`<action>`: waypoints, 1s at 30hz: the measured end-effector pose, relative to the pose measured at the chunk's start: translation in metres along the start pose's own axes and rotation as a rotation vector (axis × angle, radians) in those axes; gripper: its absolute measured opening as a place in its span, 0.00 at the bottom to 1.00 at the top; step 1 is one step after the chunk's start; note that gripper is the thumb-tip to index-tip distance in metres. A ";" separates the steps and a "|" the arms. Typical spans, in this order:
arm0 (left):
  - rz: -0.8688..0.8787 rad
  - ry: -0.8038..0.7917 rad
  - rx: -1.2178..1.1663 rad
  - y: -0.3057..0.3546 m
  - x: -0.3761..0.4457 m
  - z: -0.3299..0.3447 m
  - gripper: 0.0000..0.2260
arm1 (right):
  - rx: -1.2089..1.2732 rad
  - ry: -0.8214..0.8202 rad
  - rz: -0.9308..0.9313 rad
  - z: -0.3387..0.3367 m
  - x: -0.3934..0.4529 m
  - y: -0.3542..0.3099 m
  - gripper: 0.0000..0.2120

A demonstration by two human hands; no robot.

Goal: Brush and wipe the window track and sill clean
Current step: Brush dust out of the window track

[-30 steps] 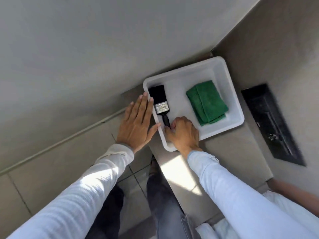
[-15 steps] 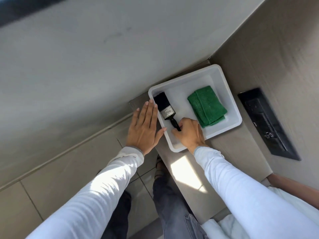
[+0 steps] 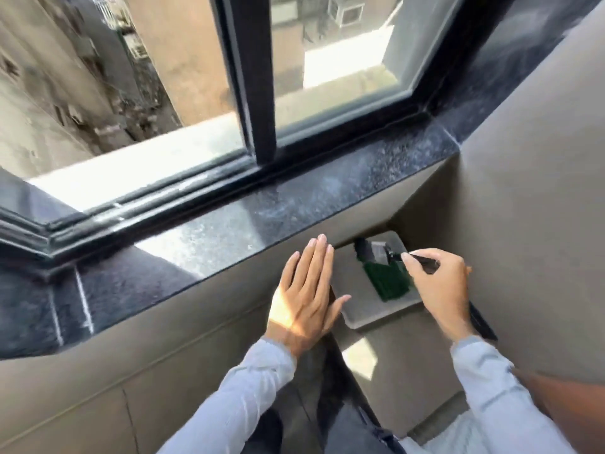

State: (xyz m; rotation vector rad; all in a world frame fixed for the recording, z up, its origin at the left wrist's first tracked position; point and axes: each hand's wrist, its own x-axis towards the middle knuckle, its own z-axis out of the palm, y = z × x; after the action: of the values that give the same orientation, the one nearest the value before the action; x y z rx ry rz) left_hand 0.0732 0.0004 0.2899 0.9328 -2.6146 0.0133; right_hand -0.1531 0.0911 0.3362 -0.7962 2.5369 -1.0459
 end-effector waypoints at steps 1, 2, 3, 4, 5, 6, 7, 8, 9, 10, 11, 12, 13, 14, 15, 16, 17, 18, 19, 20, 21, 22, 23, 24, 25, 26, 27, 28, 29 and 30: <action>-0.023 0.036 -0.001 -0.009 -0.003 -0.018 0.34 | 0.035 0.024 -0.024 -0.010 -0.005 -0.019 0.04; -0.051 0.063 0.008 -0.024 -0.006 -0.036 0.33 | 0.085 0.044 -0.041 -0.016 -0.011 -0.039 0.03; -0.083 0.074 0.024 -0.041 -0.009 -0.054 0.33 | 0.150 0.056 -0.045 -0.020 -0.019 -0.060 0.04; -0.125 0.077 0.057 -0.060 -0.013 -0.067 0.33 | 0.226 0.063 -0.048 -0.020 -0.026 -0.078 0.06; -0.170 0.073 0.105 -0.080 -0.017 -0.078 0.34 | 0.291 0.065 -0.054 -0.018 -0.032 -0.096 0.07; -0.217 0.067 0.140 -0.099 -0.023 -0.084 0.34 | 0.343 0.063 -0.059 -0.014 -0.038 -0.111 0.08; -0.267 0.063 0.153 -0.120 -0.031 -0.089 0.34 | 0.390 0.057 -0.069 -0.007 -0.044 -0.129 0.08; -0.312 0.059 0.152 -0.139 -0.040 -0.092 0.35 | 0.444 0.047 -0.081 0.003 -0.049 -0.146 0.07; -0.355 0.047 0.157 -0.158 -0.050 -0.092 0.35 | 0.487 0.035 -0.094 0.015 -0.053 -0.163 0.07; -0.392 0.030 0.172 -0.175 -0.058 -0.092 0.35 | 0.518 0.019 -0.112 0.027 -0.056 -0.181 0.07; -0.426 0.011 0.185 -0.189 -0.066 -0.090 0.35 | 0.534 0.000 -0.130 0.040 -0.059 -0.198 0.07; -0.460 -0.006 0.194 -0.203 -0.073 -0.088 0.36 | 0.544 -0.015 -0.157 0.055 -0.059 -0.215 0.07; -0.492 -0.020 0.195 -0.215 -0.079 -0.086 0.36 | 0.545 -0.029 -0.181 0.070 -0.060 -0.233 0.07; -0.519 -0.035 0.188 -0.224 -0.084 -0.083 0.37 | 0.547 -0.047 -0.203 0.086 -0.060 -0.251 0.07; -0.534 -0.042 0.177 -0.231 -0.088 -0.080 0.38 | 0.544 -0.069 -0.226 0.101 -0.060 -0.269 0.07; -0.535 -0.039 0.168 -0.234 -0.089 -0.078 0.39 | 0.543 -0.093 -0.250 0.115 -0.058 -0.285 0.06; -0.533 -0.033 0.161 -0.236 -0.090 -0.074 0.40 | 0.521 -0.110 -0.282 0.130 -0.057 -0.301 0.06; -0.526 -0.028 0.153 -0.237 -0.091 -0.071 0.40 | 0.472 -0.114 -0.334 0.144 -0.054 -0.314 0.06; -0.517 -0.026 0.145 -0.238 -0.091 -0.069 0.41 | 0.391 -0.106 -0.403 0.156 -0.050 -0.323 0.06; -0.511 -0.024 0.143 -0.238 -0.091 -0.067 0.41 | 0.300 -0.097 -0.480 0.164 -0.047 -0.328 0.06; -0.505 -0.021 0.146 -0.238 -0.091 -0.067 0.42 | 0.202 -0.093 -0.541 0.167 -0.043 -0.330 0.05; -0.503 -0.022 0.148 -0.239 -0.091 -0.066 0.42 | 0.113 -0.088 -0.582 0.166 -0.038 -0.329 0.04; -0.502 -0.026 0.145 -0.240 -0.090 -0.065 0.42 | 0.021 -0.065 -0.607 0.162 -0.032 -0.325 0.04; -0.502 -0.034 0.138 -0.240 -0.091 -0.064 0.42 | -0.067 -0.029 -0.633 0.155 -0.026 -0.321 0.05; -0.502 -0.041 0.135 -0.239 -0.091 -0.064 0.42 | -0.143 0.014 -0.657 0.147 -0.022 -0.317 0.05; -0.498 -0.049 0.142 -0.238 -0.091 -0.065 0.42 | -0.183 0.060 -0.683 0.140 -0.018 -0.315 0.06; -0.494 -0.060 0.147 -0.238 -0.091 -0.065 0.42 | -0.177 0.096 -0.704 0.134 -0.019 -0.314 0.06; -0.493 -0.068 0.149 -0.237 -0.091 -0.065 0.42 | -0.132 0.117 -0.720 0.131 -0.022 -0.315 0.06; -0.493 -0.069 0.153 -0.238 -0.091 -0.066 0.42 | -0.056 0.122 -0.733 0.132 -0.028 -0.317 0.06; -0.496 -0.066 0.159 -0.238 -0.092 -0.066 0.41 | 0.034 0.114 -0.741 0.135 -0.035 -0.321 0.07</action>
State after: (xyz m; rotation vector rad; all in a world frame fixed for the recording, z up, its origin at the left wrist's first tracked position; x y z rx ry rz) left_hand 0.3065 -0.1209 0.2939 1.6383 -2.3921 0.0645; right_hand 0.0585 -0.1516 0.4733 -1.7849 2.3263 -1.3522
